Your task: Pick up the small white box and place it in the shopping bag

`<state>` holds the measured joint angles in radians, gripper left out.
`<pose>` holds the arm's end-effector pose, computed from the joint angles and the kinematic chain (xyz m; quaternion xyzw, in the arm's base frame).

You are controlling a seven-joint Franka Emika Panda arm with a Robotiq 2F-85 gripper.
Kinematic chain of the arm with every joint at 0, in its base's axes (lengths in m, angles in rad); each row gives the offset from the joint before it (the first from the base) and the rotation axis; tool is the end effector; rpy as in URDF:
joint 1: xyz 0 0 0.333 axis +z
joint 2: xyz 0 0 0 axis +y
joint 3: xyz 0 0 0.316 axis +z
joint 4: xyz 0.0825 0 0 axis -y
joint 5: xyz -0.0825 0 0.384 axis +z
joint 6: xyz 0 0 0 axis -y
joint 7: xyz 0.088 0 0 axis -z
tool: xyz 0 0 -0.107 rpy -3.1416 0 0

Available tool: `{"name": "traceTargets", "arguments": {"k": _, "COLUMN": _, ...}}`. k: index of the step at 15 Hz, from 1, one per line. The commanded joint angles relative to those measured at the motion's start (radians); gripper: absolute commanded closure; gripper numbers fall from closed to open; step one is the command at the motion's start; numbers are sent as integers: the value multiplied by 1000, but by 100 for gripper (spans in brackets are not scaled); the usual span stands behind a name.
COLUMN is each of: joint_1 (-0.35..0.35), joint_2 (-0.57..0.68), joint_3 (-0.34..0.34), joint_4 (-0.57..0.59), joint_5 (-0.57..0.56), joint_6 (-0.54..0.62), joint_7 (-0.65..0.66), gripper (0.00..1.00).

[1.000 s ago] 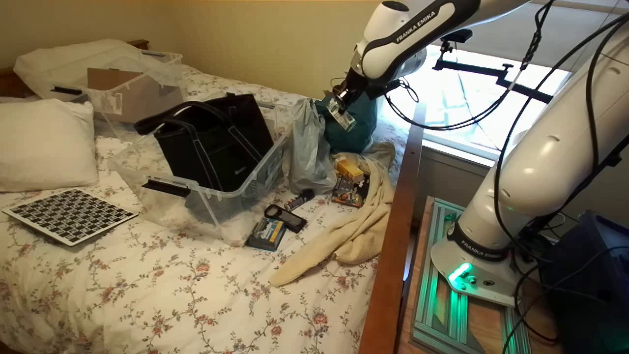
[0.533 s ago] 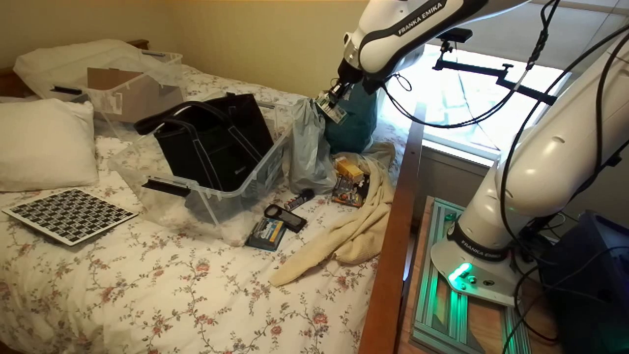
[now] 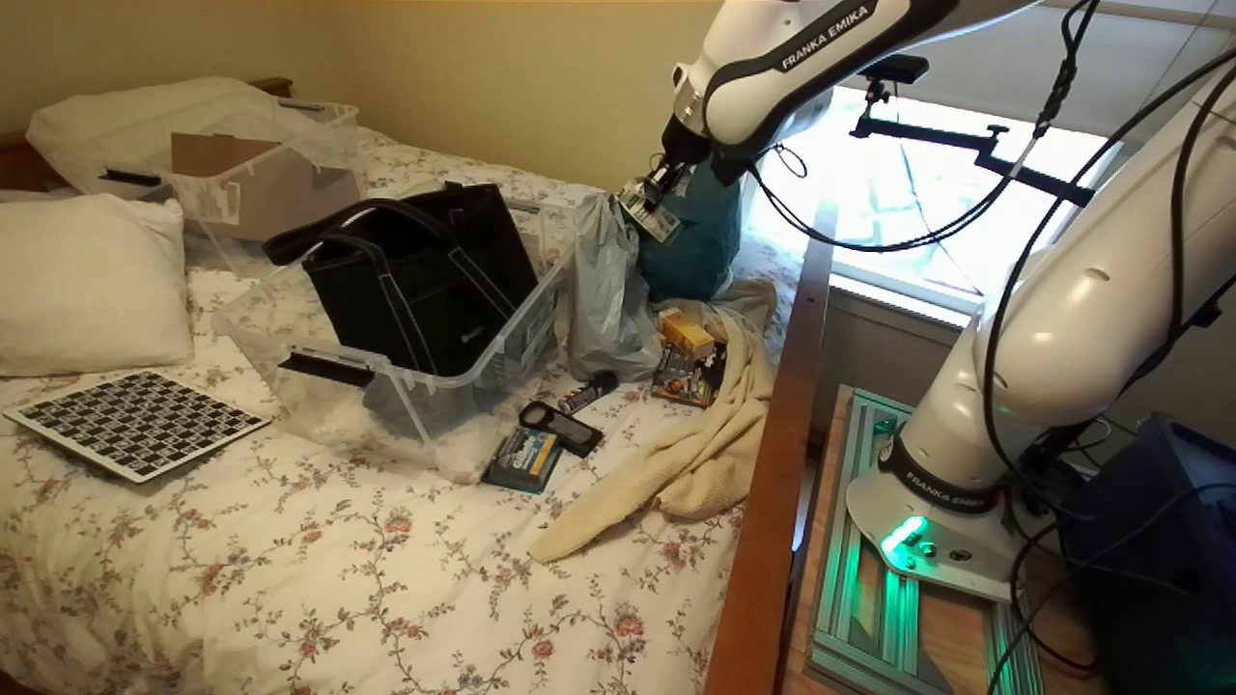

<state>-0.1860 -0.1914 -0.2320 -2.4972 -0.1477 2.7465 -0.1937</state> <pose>0.4465 -0.1929 0.4008 0.9746 -0.0518 0.2006 0.0850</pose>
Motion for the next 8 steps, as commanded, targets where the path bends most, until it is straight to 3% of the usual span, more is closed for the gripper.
{"name": "traceTargets", "arguments": {"k": 1, "joint_1": 8, "joint_2": -20, "joint_3": 34, "joint_4": 13, "joint_5": -46, "joint_6": 18, "joint_7": -47, "gripper": 99}}
{"name": "traceTargets", "arguments": {"k": 5, "joint_1": 76, "joint_2": -21, "joint_3": 35, "joint_4": 40, "joint_5": 9, "joint_6": 46, "joint_7": -216, "gripper": 99}}
{"name": "traceTargets", "arguments": {"k": 8, "joint_1": 174, "joint_2": 2, "joint_3": -2, "joint_4": 70, "joint_5": 137, "joint_6": 104, "joint_7": -400, "gripper": 99}}
